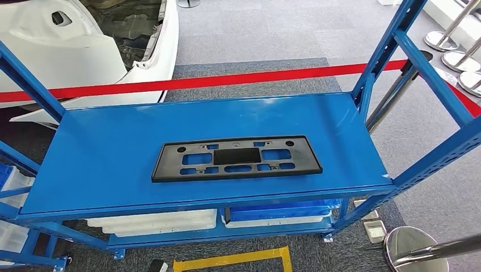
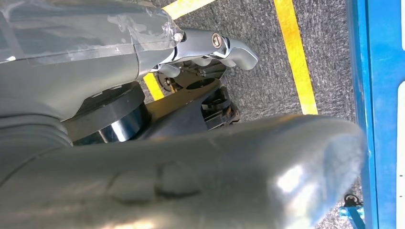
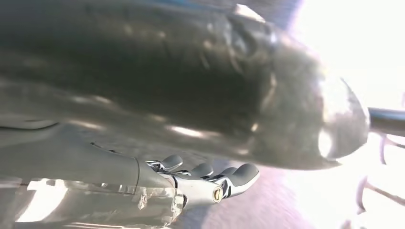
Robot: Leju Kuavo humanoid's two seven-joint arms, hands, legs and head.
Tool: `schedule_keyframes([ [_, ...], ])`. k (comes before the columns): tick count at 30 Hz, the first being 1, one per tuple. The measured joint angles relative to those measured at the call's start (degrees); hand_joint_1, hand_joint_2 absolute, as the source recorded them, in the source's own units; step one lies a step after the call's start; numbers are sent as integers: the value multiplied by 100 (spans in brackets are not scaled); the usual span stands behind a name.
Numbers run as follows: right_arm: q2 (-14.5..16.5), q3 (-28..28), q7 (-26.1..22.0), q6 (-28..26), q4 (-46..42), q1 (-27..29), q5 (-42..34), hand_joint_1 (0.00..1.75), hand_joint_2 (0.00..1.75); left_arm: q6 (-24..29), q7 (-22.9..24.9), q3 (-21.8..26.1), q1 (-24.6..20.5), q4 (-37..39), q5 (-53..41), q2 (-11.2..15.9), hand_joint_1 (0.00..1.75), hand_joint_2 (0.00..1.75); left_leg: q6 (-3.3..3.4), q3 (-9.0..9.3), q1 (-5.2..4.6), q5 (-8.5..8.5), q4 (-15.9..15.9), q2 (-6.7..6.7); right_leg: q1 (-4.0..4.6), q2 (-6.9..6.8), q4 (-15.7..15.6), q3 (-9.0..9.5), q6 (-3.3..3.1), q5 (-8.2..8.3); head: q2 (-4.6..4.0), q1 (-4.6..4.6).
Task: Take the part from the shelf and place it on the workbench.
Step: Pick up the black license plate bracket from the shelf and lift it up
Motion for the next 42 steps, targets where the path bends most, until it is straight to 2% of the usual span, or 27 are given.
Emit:
schedule_keyframes([
  [8,277,-482,232,400,-1848,26,188,0,0,25,-24,0,-4,0,22,0,0,0,0,11,-1,0,0,1,-1,1,0,6,0,0,0,-1],
  [12,473,-637,182,547,-2635,56,275,0,0,66,-23,0,-7,-1,28,0,0,0,0,14,-1,0,-1,1,-1,1,0,7,0,0,0,-1],
  [16,775,-703,200,784,-3944,45,483,0,0,246,-22,5,-36,-1,87,0,0,0,0,16,-1,0,-1,1,-1,1,0,10,0,0,0,-3],
  [19,987,-607,324,744,-4994,-8,636,0,0,289,-19,9,-66,-2,107,0,0,0,0,21,-1,0,-2,1,0,0,1,19,0,0,0,-3],
  [24,1196,-146,505,480,-6250,5,775,0,0,290,-15,11,-91,-2,131,0,0,0,-1,28,2,1,-2,2,2,1,1,26,0,0,0,-4],
  [32,1462,634,430,137,-7695,252,819,0,0,291,-15,16,-95,-2,159,-4,0,0,-1,27,3,0,-3,-1,1,-2,1,31,1,-2,0,-3],
  [37,1450,1611,930,-418,-8481,567,1137,0,0,297,-15,23,-90,-1,216,-11,0,0,-1,29,4,0,-4,-2,3,-3,1,32,1,-5,0,-5],
  [42,1222,2341,1488,-516,-8796,734,1641,0,0,298,-15,26,-83,-1,252,-13,0,0,-1,29,5,1,-4,-2,1,-3,1,34,1,-5,0,-3],
])
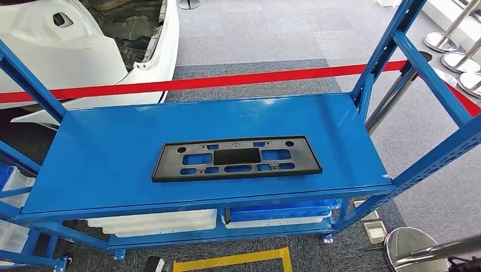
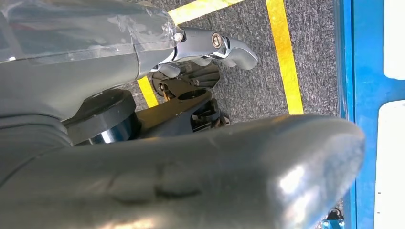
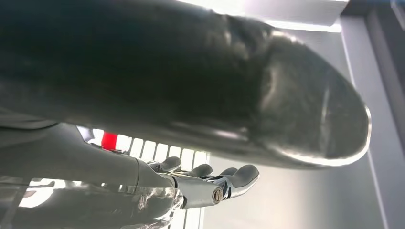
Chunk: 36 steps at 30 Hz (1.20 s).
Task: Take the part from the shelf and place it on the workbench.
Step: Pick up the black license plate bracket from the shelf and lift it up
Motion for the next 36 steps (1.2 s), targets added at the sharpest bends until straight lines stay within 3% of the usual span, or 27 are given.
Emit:
schedule_keyframes([
  [3,-217,449,630,80,-127,107,591,0,0,-12,0,1,2,-1,13,-1,0,0,0,0,-1,0,0,0,0,0,0,0,0,0,0,1],
  [9,-827,1191,2381,409,-170,170,1275,0,0,-28,25,2,-9,-2,-12,0,0,0,0,0,-3,0,0,-3,-2,-2,0,-1,0,0,-1,2],
  [14,-1243,1309,2932,542,-118,173,1315,0,0,-28,55,1,-38,-2,-48,-1,0,0,0,1,-3,0,1,-2,-2,-1,0,-3,0,0,0,3],
  [18,-1427,1346,3008,570,-75,177,1283,0,175,-33,66,1,-51,-2,-63,-1,0,0,0,2,-3,0,0,-1,-1,-1,0,-4,0,-1,0,0],
  [23,-1614,1346,3174,843,132,179,1166,0,175,-43,122,0,-59,-2,-111,-4,0,0,0,3,-1,-1,0,-1,0,0,0,-4,-1,-1,-1,-1],
  [28,-1824,1401,3575,1304,456,173,2050,0,175,-42,161,0,-69,-2,-129,-15,0,0,0,0,-2,0,-1,-2,-2,-1,0,-2,-1,-1,0,1],
  [36,-1906,1493,3713,1405,536,149,2390,0,175,-39,166,-1,-78,-3,-130,-19,0,0,0,1,-2,0,0,-2,-2,-1,0,-2,-1,-1,0,1],
])
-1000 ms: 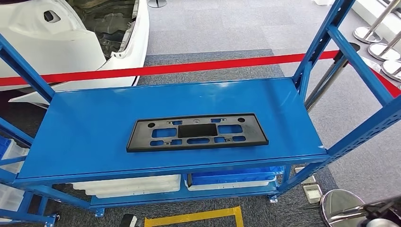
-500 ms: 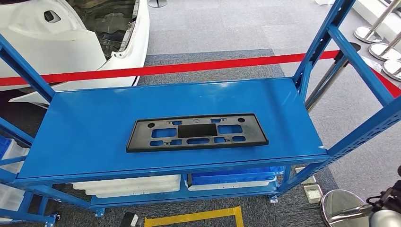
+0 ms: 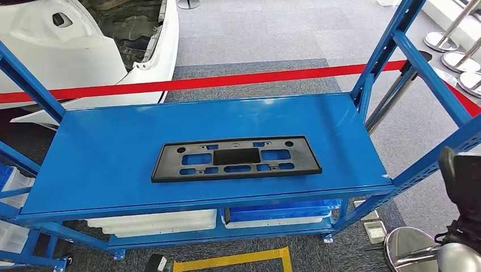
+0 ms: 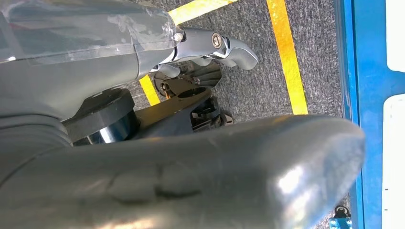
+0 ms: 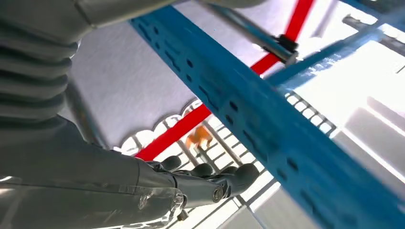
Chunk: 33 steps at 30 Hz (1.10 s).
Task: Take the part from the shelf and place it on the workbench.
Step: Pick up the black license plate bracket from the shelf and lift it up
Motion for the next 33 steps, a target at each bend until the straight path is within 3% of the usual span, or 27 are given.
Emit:
schedule_keyframes([
  [3,-313,491,393,229,195,-97,1091,0,175,-3,26,-2,-36,-3,7,-12,0,0,-2,8,-1,-2,-2,16,0,18,0,1,1,1,-1,2],
  [6,-432,1057,545,223,12,-120,1809,0,175,-14,42,-2,-38,-3,37,-15,0,0,-6,29,0,-6,-7,51,2,58,1,6,-1,5,0,-2],
  [16,-477,1752,617,167,-358,-93,2133,0,175,10,34,-2,6,-3,81,-17,0,0,-14,21,2,13,-8,12,3,23,1,9,-1,12,0,-3],
  [21,-479,2348,937,159,-810,-28,2583,0,175,31,19,-2,7,-3,99,-17,0,0,-16,19,1,8,-10,12,5,20,2,6,0,3,0,-3],
  [26,-536,2839,1260,194,-1032,-31,2336,0,175,30,-7,-2,5,-3,109,-17,0,0,-20,17,2,5,-12,11,8,16,2,5,-2,-1,0,-7],
  [33,-823,2898,1375,604,-681,-284,1363,0,175,-20,-19,-2,-24,-3,85,-17,0,0,-19,17,1,5,-13,9,2,12,1,6,-1,-1,-1,-3],
])
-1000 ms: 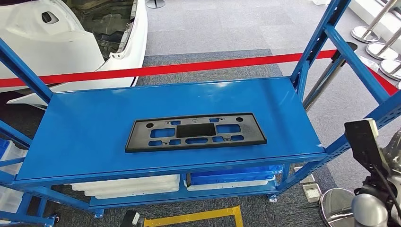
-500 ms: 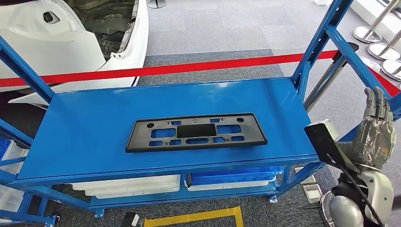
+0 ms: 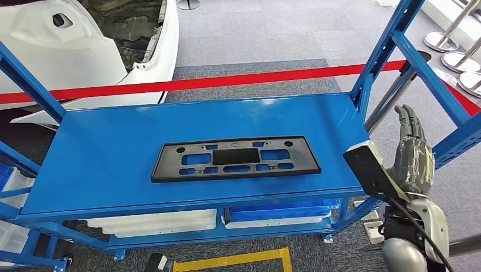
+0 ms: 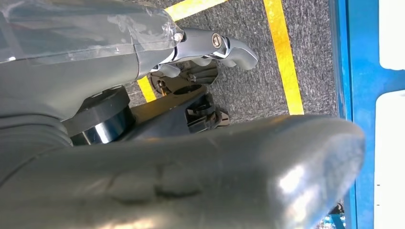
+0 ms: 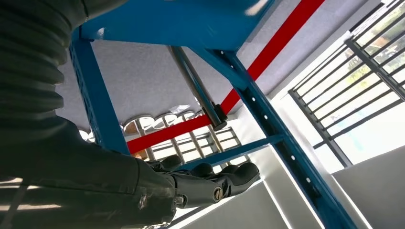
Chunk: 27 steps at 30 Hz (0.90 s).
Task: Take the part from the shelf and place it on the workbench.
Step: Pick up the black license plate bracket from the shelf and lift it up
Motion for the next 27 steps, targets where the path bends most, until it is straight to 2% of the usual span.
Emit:
schedule_keyframes([
  [10,-347,161,-122,897,912,-621,-537,0,175,-56,60,-19,-77,-2,-9,0,0,0,0,-1,-5,0,1,-2,0,-1,0,-1,0,0,1,-2],
  [19,-498,358,-157,1042,1369,-862,-612,0,175,-56,63,-25,-97,-2,-10,0,0,0,-1,-4,-4,0,0,-8,2,-8,0,-4,0,-1,1,0],
  [23,-563,613,-249,1203,1556,-1053,-660,0,175,-56,60,-28,-112,-2,-4,0,0,0,-1,-4,-4,0,0,-9,3,-9,1,-3,0,-1,1,-4],
  [27,-567,969,-244,1101,1567,-1147,-439,0,175,-55,42,-28,-102,-2,12,0,0,0,-1,-4,-4,0,0,-11,4,-11,1,0,0,0,1,-3],
])
